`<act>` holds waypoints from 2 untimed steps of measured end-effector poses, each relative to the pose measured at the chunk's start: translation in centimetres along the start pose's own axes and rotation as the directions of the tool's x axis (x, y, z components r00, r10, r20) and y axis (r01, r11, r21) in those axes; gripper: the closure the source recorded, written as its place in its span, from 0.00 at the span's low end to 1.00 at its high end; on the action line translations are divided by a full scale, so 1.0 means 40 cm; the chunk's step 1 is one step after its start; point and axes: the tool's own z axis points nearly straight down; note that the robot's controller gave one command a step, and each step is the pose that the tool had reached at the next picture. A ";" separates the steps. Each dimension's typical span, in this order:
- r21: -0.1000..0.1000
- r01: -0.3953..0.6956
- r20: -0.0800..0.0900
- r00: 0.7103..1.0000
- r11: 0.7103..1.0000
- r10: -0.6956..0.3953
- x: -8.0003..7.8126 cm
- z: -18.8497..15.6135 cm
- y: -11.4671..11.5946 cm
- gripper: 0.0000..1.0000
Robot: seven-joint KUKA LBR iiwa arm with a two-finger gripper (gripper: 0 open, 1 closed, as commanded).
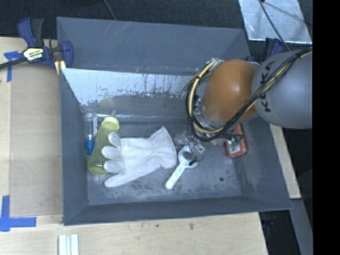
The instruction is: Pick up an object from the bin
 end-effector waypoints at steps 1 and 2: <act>0.000 0.000 0.000 1.000 1.000 0.000 0.000 0.000 0.000 1.00; -0.002 -0.030 -0.001 1.000 1.000 0.030 -0.010 -0.316 0.035 1.00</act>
Offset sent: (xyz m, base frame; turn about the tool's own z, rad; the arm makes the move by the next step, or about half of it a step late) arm -0.0075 0.0139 0.1257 0.0278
